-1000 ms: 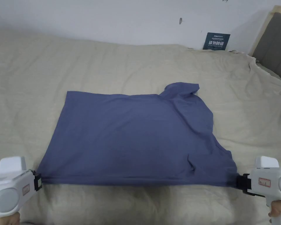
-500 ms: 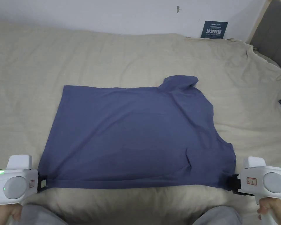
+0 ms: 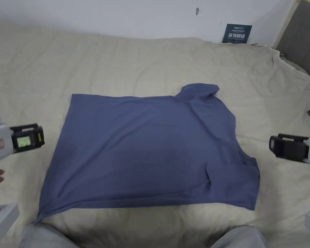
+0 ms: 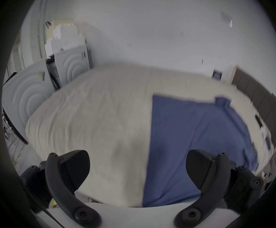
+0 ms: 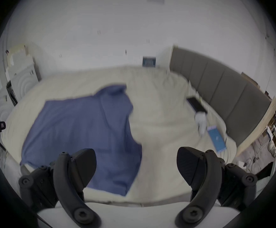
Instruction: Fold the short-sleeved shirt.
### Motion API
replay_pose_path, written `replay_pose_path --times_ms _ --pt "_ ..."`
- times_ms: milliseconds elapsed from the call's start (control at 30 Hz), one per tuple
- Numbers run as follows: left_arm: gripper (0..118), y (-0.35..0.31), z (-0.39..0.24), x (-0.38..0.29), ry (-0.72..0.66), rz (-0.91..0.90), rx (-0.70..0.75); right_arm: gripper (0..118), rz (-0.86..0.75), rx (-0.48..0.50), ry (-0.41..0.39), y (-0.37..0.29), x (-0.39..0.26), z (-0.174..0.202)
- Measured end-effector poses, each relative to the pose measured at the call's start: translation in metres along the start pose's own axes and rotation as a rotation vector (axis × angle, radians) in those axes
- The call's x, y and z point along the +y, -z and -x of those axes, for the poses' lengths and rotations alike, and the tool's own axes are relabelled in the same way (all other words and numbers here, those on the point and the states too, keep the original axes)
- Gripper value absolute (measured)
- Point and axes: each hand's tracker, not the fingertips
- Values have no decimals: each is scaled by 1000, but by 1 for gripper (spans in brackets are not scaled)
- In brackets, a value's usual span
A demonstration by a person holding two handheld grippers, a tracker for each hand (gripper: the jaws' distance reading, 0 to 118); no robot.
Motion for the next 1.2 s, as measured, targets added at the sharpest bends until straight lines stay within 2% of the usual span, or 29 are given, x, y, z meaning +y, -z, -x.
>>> replay_pose_path --times_ms 100,167,233,267,333,367,433,500,533,600,733,1067,1100,1167,1200 --pt "118 -14 -24 5 -25 -193 -14 111 -167 -33 20 -16 3 21" --pt "118 -19 -38 -2 5 -294 3 111 -270 -34 28 -23 -4 35" --pt "112 -24 -49 -11 37 -345 3 111 -321 -31 46 -24 -14 44" --pt "104 -19 -48 -16 37 -352 -10 110 -328 -24 58 -25 -20 48" --pt "75 -21 -51 -25 21 -359 -36 103 -340 -5 83 -20 -30 50" --pt "61 -22 -52 -29 13 -360 -51 95 -340 -3 91 -19 -33 52" --pt "25 -21 -52 -35 8 -355 -65 57 -340 9 101 -20 -39 57" --pt "1 -18 -53 -40 22 -347 -61 14 -337 8 103 -18 -41 61" --pt "0 -15 -52 -43 31 -343 -62 3 -336 7 99 -17 -42 62" --pt "0 -13 -50 -45 26 -334 -77 0 -338 6 86 -16 -44 65" --pt "0 -12 -51 -48 13 -320 -75 0 -320 13 69 -13 -45 66" --pt "0 -11 -53 -52 37 -316 -78 0 -282 21 88 -5 -48 62" --pt "0 -11 -53 -52 37 -315 -77 0 -261 25 93 -3 -47 60" --pt "0 -10 -53 -54 40 -314 -77 0 -120 54 85 7 -43 56" --pt "0 -14 -57 -53 43 -313 -77 5 -91 62 89 12 -43 54"
